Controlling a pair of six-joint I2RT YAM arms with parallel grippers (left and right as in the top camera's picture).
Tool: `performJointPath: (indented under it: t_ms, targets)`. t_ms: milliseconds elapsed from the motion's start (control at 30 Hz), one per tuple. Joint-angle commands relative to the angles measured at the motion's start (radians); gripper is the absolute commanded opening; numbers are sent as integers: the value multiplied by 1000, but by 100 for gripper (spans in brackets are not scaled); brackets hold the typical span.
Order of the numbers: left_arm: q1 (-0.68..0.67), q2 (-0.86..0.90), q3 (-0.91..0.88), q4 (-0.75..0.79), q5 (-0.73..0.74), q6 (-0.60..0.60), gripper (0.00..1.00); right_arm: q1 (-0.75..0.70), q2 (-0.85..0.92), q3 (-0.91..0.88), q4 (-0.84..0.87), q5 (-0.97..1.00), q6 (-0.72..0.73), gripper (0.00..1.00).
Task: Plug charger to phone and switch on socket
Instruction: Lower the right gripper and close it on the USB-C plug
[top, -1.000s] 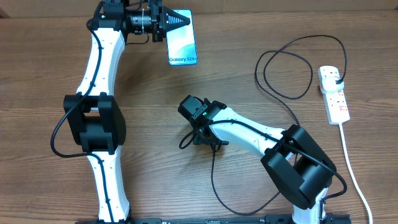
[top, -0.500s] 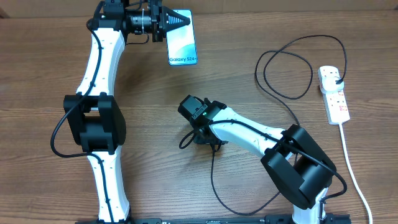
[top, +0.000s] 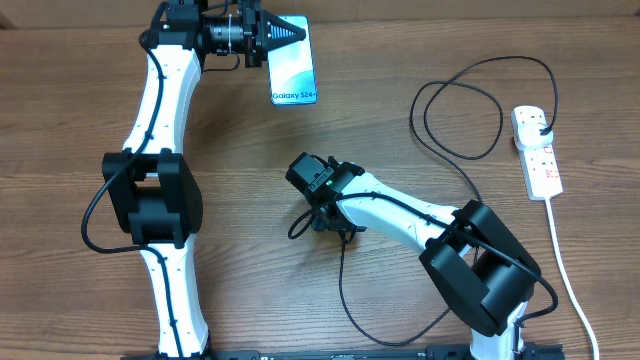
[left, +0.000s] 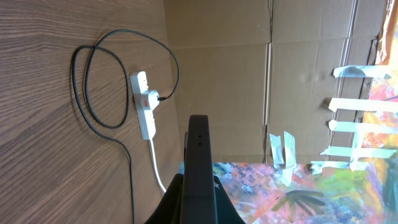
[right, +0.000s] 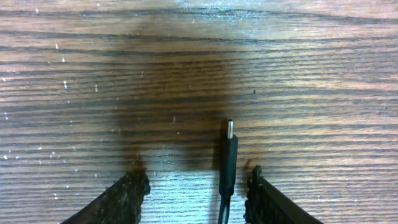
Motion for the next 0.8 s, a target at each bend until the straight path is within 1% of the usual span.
performJointPath:
  t_ms: [0,33,100,200,333,567,633,700,767]
  targets:
    - [-3,-11,22,-1,21,22,4,-4,15,17,4,15,2,47]
    - [-3,-11,22,-1,21,22,4,-4,15,17,4,18,3,41]
    - [-3,-11,22,-1,21,22,4,-4,15,17,7,21,2,37]
    - [-3,-11,22,-1,21,22,4,-4,15,17,6,21,3,35]
    - [-3,-11,22,-1,21,22,4,-3,15,17,6,21,3,28]
    - [-3,-11,22,-1,21,22,4,-3,15,17,3,20,10,7]
    - [-3,-11,22,-1,21,22,4,-3,15,17,3,16,11,5]
    - [-3,-11,22,-1,22,21,4,-4,14,18,-1,-4,10,5]
    - [-3,-11,22,-1,22,21,4,-7,14,20,-1,-65,10,4]
